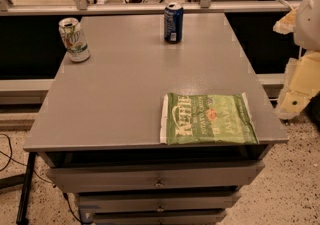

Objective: Move green jalapeno chip bag near pepsi can

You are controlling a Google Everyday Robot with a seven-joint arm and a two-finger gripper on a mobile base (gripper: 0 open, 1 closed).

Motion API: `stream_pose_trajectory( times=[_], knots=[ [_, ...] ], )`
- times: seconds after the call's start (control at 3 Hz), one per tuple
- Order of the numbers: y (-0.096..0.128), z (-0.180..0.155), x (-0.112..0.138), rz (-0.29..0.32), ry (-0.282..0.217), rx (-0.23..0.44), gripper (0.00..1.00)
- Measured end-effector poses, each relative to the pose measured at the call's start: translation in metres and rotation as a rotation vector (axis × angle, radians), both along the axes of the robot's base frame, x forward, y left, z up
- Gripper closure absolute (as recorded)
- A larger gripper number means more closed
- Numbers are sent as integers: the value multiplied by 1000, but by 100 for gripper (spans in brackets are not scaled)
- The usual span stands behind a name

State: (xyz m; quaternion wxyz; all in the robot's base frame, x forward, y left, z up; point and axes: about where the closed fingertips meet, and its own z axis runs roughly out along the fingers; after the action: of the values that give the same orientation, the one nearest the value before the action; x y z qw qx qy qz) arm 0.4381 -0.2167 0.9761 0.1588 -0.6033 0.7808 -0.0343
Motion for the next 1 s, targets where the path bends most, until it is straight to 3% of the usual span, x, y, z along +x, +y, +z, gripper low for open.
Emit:
stream_pose_trajectory(
  times=[0.67, 1.0],
  knots=[
    [3, -5, 2, 1, -6, 17, 0],
    [17, -31, 13, 14, 4, 81, 0]
  ],
)
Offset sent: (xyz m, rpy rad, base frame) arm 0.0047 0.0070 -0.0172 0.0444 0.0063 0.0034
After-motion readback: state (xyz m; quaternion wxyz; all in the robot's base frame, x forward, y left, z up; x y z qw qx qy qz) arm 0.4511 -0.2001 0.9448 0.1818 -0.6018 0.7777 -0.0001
